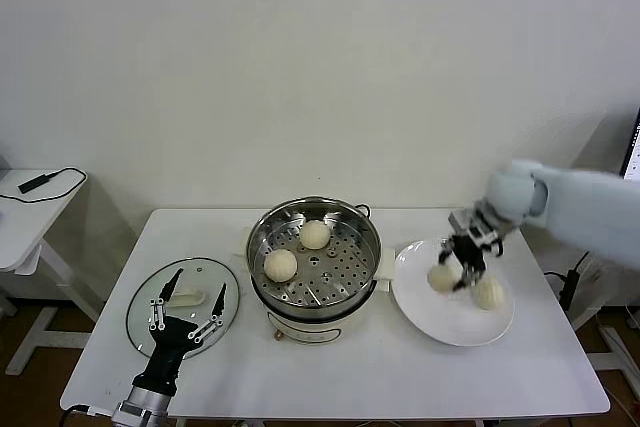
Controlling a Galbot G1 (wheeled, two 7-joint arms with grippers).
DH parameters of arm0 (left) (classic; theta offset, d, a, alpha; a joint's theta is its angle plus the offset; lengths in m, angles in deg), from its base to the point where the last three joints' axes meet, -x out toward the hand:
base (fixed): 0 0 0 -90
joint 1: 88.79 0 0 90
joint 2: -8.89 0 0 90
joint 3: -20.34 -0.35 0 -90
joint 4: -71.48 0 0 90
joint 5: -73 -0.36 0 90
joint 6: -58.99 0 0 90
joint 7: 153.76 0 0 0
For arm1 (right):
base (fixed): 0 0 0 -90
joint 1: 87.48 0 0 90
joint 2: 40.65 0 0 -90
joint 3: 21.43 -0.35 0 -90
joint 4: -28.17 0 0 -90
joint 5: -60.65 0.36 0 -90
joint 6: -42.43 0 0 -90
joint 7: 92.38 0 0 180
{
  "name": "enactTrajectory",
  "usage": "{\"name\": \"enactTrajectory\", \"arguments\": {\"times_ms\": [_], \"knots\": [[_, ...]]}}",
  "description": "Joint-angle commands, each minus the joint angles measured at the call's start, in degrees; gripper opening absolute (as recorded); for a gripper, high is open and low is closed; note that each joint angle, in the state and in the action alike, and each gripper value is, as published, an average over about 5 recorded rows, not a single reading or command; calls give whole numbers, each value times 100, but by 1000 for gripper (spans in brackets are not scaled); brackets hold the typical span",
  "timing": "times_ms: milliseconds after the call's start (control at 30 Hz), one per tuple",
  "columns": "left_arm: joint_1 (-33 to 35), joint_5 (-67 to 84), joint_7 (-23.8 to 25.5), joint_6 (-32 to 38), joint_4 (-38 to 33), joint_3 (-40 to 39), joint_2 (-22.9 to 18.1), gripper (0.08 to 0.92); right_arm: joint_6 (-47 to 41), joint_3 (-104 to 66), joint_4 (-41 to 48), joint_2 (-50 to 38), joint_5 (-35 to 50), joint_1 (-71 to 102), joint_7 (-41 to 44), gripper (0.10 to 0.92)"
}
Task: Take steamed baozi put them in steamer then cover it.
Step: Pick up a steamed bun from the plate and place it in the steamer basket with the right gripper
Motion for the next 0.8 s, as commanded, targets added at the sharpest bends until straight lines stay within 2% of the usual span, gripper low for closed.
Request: {"name": "enactTrajectory", "arguments": {"times_ms": [33,333,633,800], "knots": [[15,3,3,10,-32,-6,-2,823,1941,24,-550,990,-211,-1606,176,653],[33,6,-5,34,-43,15,-17,823,2938,-201,-921,1664,-1214,-728,-808,645],[30,22,-16,63,-36,43,-9,823,4188,-556,-556,2112,-2724,177,-1436,650],[29,22,-22,76,-45,54,6,823,4537,-708,-372,2263,-3283,598,-1569,653]]}}
